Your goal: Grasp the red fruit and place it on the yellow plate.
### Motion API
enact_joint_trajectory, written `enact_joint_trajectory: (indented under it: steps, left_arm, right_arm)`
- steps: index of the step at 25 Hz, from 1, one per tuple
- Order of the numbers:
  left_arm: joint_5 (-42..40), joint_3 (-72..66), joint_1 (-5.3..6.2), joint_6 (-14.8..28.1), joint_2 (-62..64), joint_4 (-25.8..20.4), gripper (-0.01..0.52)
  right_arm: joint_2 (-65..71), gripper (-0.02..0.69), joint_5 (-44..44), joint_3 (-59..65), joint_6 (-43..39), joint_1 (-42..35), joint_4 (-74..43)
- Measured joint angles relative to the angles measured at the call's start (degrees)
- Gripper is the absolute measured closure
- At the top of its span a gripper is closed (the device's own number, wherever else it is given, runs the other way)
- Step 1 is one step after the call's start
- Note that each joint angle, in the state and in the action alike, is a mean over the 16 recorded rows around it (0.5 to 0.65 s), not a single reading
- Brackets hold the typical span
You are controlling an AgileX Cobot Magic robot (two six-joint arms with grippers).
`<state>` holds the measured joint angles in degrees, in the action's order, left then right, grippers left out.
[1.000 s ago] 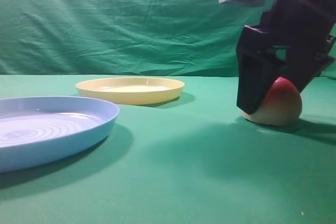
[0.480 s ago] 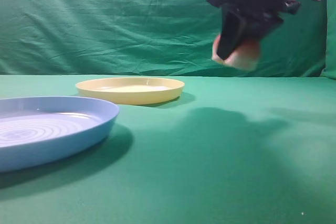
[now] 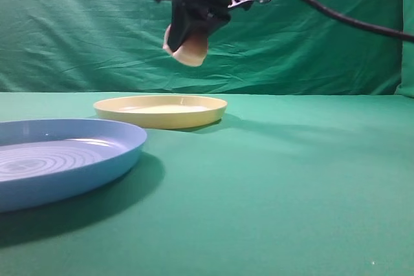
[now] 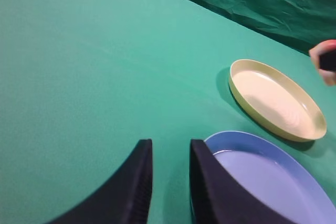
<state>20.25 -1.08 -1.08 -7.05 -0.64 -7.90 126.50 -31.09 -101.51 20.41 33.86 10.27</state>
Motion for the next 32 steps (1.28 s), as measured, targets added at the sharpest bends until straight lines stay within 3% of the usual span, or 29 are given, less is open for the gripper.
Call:
enact_joint_trajectory:
  steps: [4,8,11,19,23,26,32]
  left_arm:
    - [0.00,0.00,0.00,0.00,0.00,0.00,0.357]
    - [0.00,0.00,0.00,0.00,0.00,0.00,0.357]
    - [0.00,0.00,0.00,0.00,0.00,0.00,0.357]
    - [0.00,0.00,0.00,0.00,0.00,0.00,0.357]
    - [0.00,0.00,0.00,0.00,0.00,0.00,0.357]
    - [0.00,0.00,0.00,0.00,0.00,0.00,0.357]
    - [0.00,0.00,0.00,0.00,0.00,0.00,0.357]
  right_arm:
    - [-0.83,0.100,-1.21,-0.89,0.10,0.08,-0.82]
    - [-5.23,0.091,-3.80,-1.06,-0.20,0.08,-2.05]
    - [-10.19,0.174,-7.17,-1.13,-1.31,0.08,-3.04]
    - [-26.52,0.491,-19.46,0.45,-6.06,0.08,-5.00]
    - [-35.69,0.613,-22.41,5.54,-8.54,0.08,-5.16]
    - [-42.93,0.656,-21.90,11.87,-9.65,0.08,-5.06]
    - [-58.81,0.665,-15.65,29.53,-10.36,0.08,-4.34]
